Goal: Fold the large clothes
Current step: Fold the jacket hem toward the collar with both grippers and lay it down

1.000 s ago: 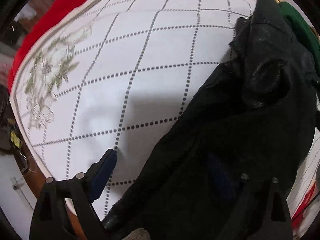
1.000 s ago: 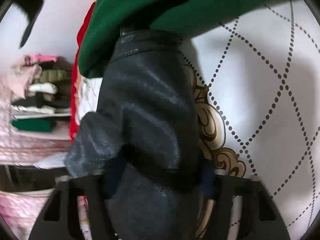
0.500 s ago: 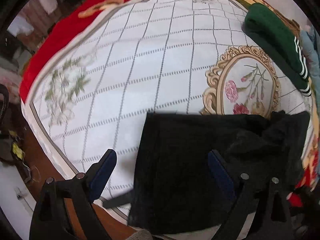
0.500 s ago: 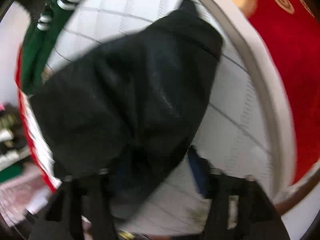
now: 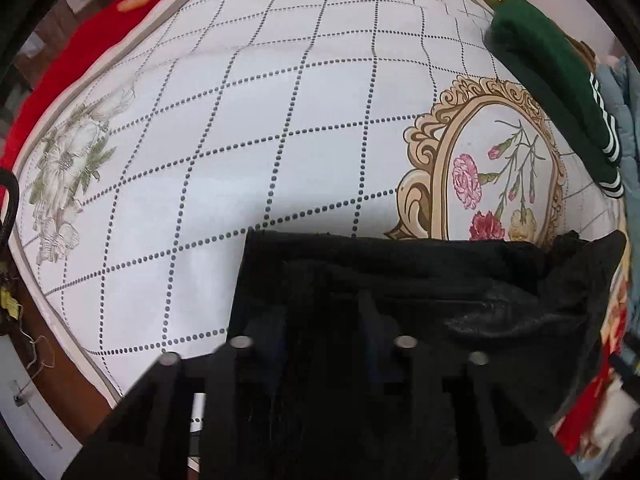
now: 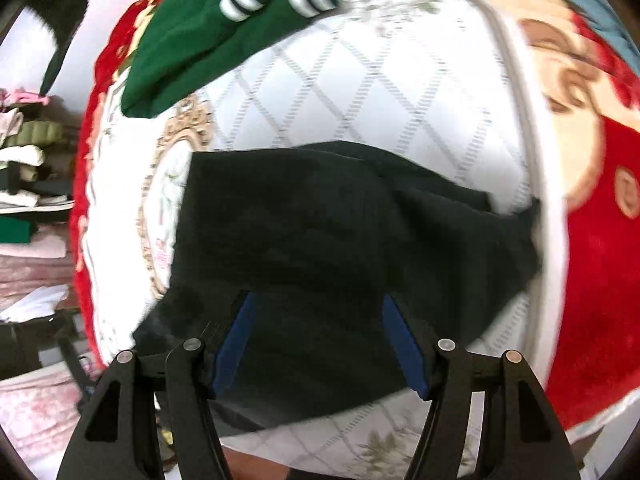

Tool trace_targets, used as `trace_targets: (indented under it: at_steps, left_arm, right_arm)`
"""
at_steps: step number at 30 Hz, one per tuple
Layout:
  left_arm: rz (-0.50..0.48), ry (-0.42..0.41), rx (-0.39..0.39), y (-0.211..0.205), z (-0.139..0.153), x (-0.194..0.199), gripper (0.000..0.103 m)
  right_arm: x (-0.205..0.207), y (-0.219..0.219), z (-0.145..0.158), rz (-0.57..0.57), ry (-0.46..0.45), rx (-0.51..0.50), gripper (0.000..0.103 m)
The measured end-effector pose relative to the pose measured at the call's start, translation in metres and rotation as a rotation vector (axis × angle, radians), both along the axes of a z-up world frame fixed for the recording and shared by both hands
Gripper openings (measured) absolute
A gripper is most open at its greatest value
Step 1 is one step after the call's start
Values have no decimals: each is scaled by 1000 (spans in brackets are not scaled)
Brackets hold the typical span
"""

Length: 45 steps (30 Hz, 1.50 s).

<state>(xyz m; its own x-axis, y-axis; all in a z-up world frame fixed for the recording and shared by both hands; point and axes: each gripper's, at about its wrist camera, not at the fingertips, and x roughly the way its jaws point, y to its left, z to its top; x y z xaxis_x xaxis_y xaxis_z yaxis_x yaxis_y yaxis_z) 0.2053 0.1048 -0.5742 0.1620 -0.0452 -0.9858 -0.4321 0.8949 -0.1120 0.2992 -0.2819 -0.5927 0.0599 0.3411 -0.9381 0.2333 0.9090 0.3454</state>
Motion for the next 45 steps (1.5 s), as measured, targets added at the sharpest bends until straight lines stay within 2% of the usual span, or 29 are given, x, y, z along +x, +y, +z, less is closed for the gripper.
trace_targets:
  at_steps: [1,2,4,6,7,11,14,16,17,20,23,25,26,27,28,29,30,31,32,33,34,36,38,40,43,45]
  left_arm:
    - [6,-23,59,-3,9,-1,4]
    - [11,-51,71,-3,17,-2,3]
    - [55,-123,73,0,39,-7,3]
    - [82,-167,71,2,52,-11,3]
    - [92,-174,72,3,56,-13,3]
    - [122,-168,58,10,58,-17,3]
    - [150,-125,22,17,38,-13,3]
    - [175,-95,-14,24,16,-9,4]
    - [186,-88,-26,27,9,-7,4]
    - [174,-62,-54,33,-13,0,9]
    - [169,-46,-91,40,-16,4,11]
    - [175,-39,-112,44,-9,4,12]
    - [179,-43,-115,44,-3,2,16]
    - [177,-43,-96,43,7,1,32]
    - [172,-55,-86,42,14,0,46]
    - [169,-72,-77,41,20,-2,79]
    - [169,-97,-58,40,30,-5,91]
    - [169,-111,-46,39,36,-7,91]
    - [163,-122,-39,37,41,-8,91]
    - [156,-123,-31,34,44,-9,91]
    - [150,-117,-10,31,48,-10,91]
    - [140,-124,4,24,52,-9,92]
    - [124,-116,28,15,53,-7,92]
    - [99,-115,27,-3,51,-1,92]
    - [50,-101,12,-30,47,6,92]
    - [21,-91,-18,-53,43,14,92]
  right_arm:
    - [0,19,-6,0,2,8,68]
    - [6,24,-6,5,-2,26,68]
    - [16,26,-11,29,-21,49,68]
    - [36,60,-20,70,-45,54,68]
    - [38,79,-26,88,-48,55,68]
    - [48,107,-33,134,-23,78,68]
    - [53,130,-31,195,-42,112,67]
    - [59,157,-45,309,12,127,53]
    - [62,167,-60,350,71,96,28]
    - [80,161,-93,271,90,-1,0]
    - [92,152,-107,168,99,30,0]
    - [91,153,-103,151,107,24,0]
    - [88,152,-95,145,109,29,0]
    - [84,151,-84,138,108,56,6]
    - [82,151,-79,135,101,80,7]
    - [77,151,-66,143,86,128,8]
    - [71,154,-55,169,75,164,9]
    - [67,158,-50,191,71,179,13]
    - [61,168,-45,254,70,195,25]
    - [59,179,-48,312,79,208,42]
    - [56,190,-54,356,93,211,46]
    - [58,206,-72,380,115,209,46]
    - [68,210,-95,319,92,134,41]
    - [74,210,-113,243,100,118,39]
    - [78,215,-111,206,120,91,39]
    - [77,207,-103,185,141,146,40]
